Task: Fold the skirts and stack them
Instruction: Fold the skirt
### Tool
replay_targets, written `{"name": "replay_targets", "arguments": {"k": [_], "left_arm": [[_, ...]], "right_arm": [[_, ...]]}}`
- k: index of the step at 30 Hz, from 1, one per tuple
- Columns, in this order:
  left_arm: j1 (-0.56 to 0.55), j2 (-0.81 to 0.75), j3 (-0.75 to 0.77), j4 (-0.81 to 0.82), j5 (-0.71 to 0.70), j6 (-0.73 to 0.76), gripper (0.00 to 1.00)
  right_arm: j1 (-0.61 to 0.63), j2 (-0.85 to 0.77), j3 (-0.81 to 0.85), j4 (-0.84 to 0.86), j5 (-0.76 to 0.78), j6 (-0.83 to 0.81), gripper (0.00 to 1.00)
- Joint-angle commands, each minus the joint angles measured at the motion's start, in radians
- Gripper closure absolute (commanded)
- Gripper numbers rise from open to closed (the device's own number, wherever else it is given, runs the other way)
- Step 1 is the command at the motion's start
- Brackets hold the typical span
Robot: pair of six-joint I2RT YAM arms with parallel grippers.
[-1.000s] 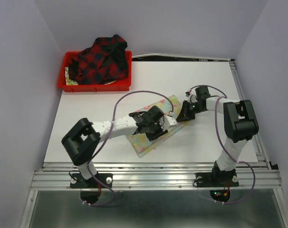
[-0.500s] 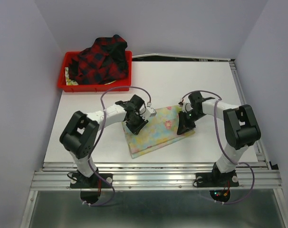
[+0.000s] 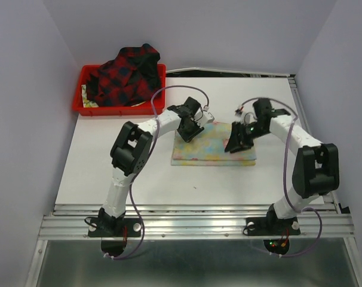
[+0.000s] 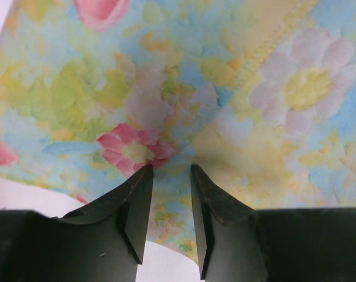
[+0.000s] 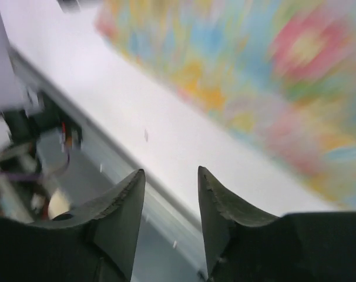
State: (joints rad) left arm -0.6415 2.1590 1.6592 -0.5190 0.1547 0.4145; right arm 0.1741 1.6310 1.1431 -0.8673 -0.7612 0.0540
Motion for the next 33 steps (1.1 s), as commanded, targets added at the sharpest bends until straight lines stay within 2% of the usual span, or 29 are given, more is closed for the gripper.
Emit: {"name": "replay_targets", "arguments": {"k": [1, 3, 6, 9, 12, 16, 18, 23, 25, 26, 30, 33], "left_arm": [[0.002, 0.059, 0.079, 0.063, -0.095, 0.161, 0.5], [0.005, 0.039, 0.094, 0.135, -0.109, 0.173, 0.46], [0.02, -0.04, 0.108, 0.188, -0.095, 0.133, 0.42], [0.029, -0.231, -0.011, 0.289, -0.098, 0.037, 0.36], [0.029, -0.376, -0.117, 0.301, -0.071, 0.0, 0.31], [0.029, -0.481, -0.218, 0.211, -0.05, -0.036, 0.31], [0.031, -0.528, -0.291, 0.185, -0.012, -0.037, 0.33], [0.029, -0.671, -0.56, 0.174, 0.054, -0.005, 0.44], [0.029, -0.705, -0.651, 0.174, 0.059, 0.007, 0.5], [0.029, -0.712, -0.676, 0.178, 0.069, 0.01, 0.52], [0.028, -0.687, -0.73, 0.188, 0.074, 0.01, 0.59], [0.026, -0.634, -0.722, 0.195, 0.078, 0.001, 0.6]], "right_arm": [[-0.186, -0.007, 0.286, 0.08, 0.05, -0.073, 0.51], [-0.196, 0.061, 0.433, 0.082, 0.124, -0.111, 0.52], [-0.196, 0.185, 0.536, 0.137, 0.23, -0.154, 0.51], [-0.196, 0.302, 0.599, 0.252, 0.321, -0.17, 0.5], [-0.196, 0.404, 0.642, 0.306, 0.373, -0.18, 0.5], [-0.196, 0.497, 0.669, 0.307, 0.402, -0.204, 0.51], [-0.196, 0.513, 0.655, 0.318, 0.408, -0.221, 0.51], [-0.196, 0.5, 0.581, 0.262, 0.421, -0.288, 0.56], [-0.196, 0.458, 0.468, 0.246, 0.422, -0.312, 0.58], [-0.196, 0.404, 0.378, 0.245, 0.421, -0.331, 0.58], [-0.174, 0.284, 0.197, 0.197, 0.396, -0.361, 0.6], [-0.14, 0.228, 0.123, 0.151, 0.372, -0.381, 0.61]]}}
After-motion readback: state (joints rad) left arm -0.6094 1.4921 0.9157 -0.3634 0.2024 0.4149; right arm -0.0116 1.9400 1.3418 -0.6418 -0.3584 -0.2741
